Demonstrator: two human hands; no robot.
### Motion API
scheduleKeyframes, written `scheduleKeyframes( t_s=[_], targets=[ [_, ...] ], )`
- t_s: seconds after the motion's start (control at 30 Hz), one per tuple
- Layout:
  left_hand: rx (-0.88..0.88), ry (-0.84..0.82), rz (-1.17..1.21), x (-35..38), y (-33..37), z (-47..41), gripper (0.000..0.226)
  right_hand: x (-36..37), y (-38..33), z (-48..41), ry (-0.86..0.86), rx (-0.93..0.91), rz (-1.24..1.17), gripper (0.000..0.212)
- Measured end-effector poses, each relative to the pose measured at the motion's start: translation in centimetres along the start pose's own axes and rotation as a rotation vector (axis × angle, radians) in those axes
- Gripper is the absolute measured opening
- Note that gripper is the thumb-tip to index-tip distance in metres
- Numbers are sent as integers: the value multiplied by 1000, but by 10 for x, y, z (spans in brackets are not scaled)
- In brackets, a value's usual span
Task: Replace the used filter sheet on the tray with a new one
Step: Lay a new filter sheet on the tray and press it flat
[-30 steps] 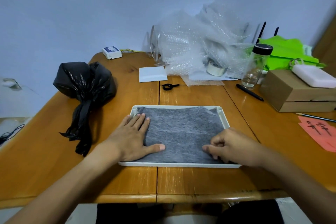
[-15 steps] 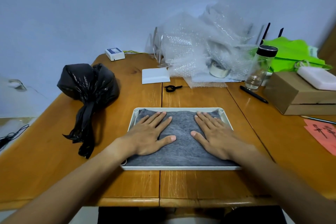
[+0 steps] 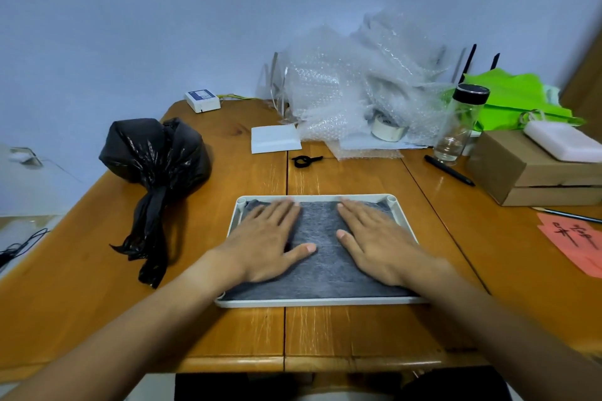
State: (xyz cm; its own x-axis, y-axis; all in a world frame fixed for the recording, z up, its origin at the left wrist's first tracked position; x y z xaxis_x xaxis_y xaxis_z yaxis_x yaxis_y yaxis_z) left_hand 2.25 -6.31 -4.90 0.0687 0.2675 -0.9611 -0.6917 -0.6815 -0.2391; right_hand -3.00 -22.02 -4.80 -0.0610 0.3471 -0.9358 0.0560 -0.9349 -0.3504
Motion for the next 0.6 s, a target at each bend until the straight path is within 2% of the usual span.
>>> scheduleKeyframes(
  t_s=[0.07, 0.13, 0.4, 0.5, 0.6],
  targets=[
    [107, 23, 101, 0, 21, -6, 83, 13, -15, -4, -73, -63, -71, 64],
    [150, -2, 105, 12, 30, -9, 80, 26, -18, -7, -106, -86, -37, 66],
    [-22, -76, 61, 28, -13, -8, 95, 15, 27, -3, -70, 100, 13, 79],
    [-70, -117, 4, 24, -18, -2, 97, 8, 27, -1, -71, 103, -1, 78],
    [-54, -162, 4, 14, -24, 11, 99, -13, 15, 7, -17, 19, -39, 68]
  ],
)
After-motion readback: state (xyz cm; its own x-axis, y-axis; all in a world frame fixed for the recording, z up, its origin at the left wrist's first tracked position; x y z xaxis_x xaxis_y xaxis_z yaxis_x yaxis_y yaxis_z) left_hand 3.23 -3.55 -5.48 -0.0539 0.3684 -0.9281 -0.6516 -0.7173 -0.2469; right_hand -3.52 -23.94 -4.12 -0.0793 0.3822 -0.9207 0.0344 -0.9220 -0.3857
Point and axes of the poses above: each hand's wrist, its own z-axis away from the middle knuckle, its own x-axis out of the palm, y = z × x, the point moved 9 cm from there along -z, towards the middle knuckle, and after that the axes turned 14 degrees about -z, right-handed, at the moved point
